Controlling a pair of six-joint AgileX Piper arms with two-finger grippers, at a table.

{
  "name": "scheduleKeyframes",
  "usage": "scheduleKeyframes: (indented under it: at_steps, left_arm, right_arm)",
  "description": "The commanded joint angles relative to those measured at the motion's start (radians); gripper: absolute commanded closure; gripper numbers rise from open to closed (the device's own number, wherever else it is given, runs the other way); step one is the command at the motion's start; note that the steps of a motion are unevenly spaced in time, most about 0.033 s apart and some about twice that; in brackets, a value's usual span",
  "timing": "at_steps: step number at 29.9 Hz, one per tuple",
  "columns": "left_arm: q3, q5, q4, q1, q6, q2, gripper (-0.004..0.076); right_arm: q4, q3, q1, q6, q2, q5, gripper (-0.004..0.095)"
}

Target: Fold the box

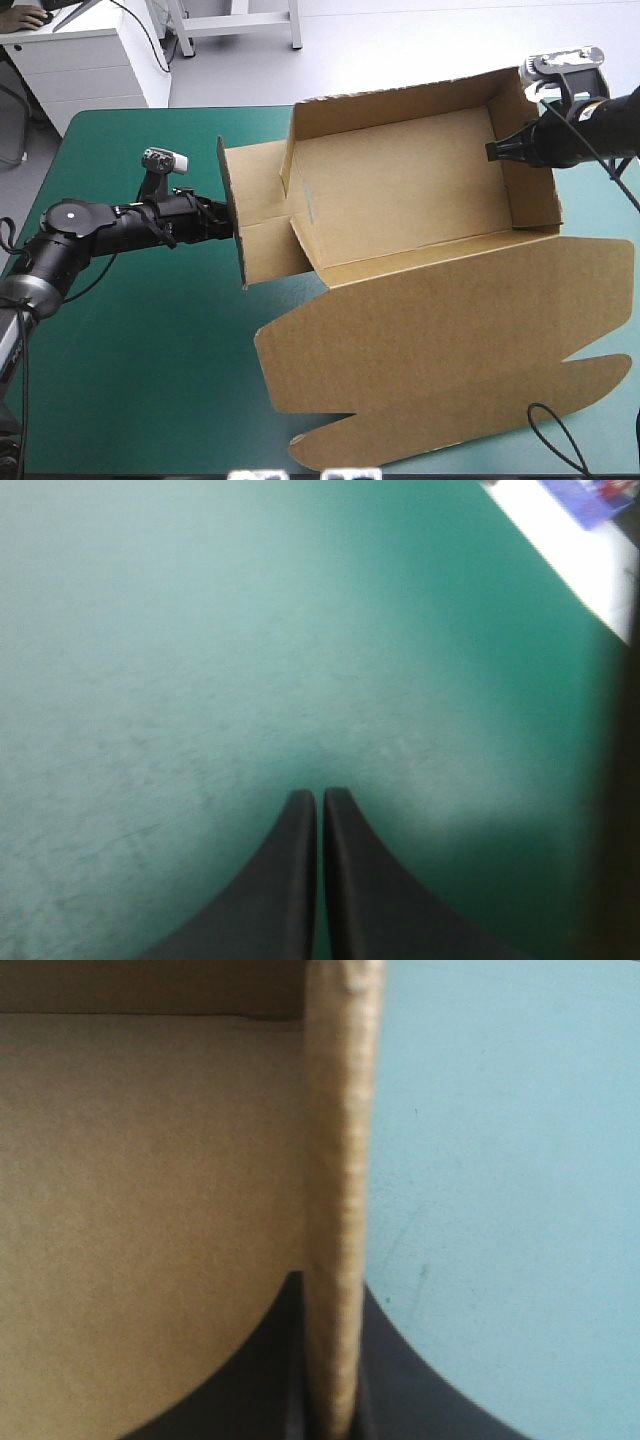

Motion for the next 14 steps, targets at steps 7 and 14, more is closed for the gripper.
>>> scheduleKeyframes:
  at_steps: [7,14]
  left_arm:
    - [-0.027,0.231,-0.329,0.001,0.096,-0.031,0.0715]
    - [-0.027,0.367,-0.476,0.001,0.105,-0.031,0.0715]
  right_arm:
    - [0.030,-0.028,-0.007,0.008,-0.041,-0.060,0.0927]
    - [0.010,-0.028,-0.007,0.029,-0.040,-0.071,0.0926]
